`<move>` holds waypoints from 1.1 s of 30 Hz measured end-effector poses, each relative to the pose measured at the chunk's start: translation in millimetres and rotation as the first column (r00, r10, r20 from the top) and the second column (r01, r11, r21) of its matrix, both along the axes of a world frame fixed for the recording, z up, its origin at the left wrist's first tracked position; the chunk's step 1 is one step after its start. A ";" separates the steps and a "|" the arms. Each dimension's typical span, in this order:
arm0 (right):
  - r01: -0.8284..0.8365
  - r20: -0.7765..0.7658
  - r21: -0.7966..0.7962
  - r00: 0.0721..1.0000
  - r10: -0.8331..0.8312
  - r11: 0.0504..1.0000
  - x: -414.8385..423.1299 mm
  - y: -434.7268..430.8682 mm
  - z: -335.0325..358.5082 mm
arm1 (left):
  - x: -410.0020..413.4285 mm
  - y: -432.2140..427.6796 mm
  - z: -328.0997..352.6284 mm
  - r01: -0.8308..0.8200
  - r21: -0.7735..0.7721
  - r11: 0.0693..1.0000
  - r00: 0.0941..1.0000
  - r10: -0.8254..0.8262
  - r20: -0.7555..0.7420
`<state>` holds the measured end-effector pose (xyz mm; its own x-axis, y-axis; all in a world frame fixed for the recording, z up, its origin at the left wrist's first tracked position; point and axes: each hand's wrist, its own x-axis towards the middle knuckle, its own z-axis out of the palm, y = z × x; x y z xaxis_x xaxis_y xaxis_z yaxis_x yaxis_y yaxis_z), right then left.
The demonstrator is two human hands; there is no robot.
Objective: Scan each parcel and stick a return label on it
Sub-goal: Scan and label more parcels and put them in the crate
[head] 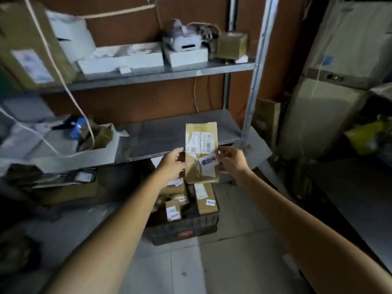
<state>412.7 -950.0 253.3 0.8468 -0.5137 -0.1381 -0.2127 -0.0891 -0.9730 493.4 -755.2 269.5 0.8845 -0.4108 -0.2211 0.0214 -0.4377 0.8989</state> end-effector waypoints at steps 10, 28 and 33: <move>-0.187 -0.127 -0.020 0.975 0.183 0.982 132.6 82.2 -76.3 | 97.2 92.4 -77.5 -0.161 0.027 0.987 0.979 0.163 -0.121; -0.161 -0.479 0.056 0.862 0.167 0.985 243.5 -7.7 -392.6 | 213.2 -8.8 -397.5 -0.209 0.079 0.975 0.843 0.220 -0.490; -0.132 -0.587 0.107 0.792 0.170 0.985 221.2 13.1 -475.5 | 193.3 6.3 -485.3 -0.247 0.116 0.962 0.755 0.266 -0.599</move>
<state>633.9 -936.9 -222.2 0.6555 -0.3616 -0.6630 -0.7372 -0.1163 -0.6655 686.7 -748.9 -215.7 0.6354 -0.1731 -0.7525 0.6699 -0.3612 0.6487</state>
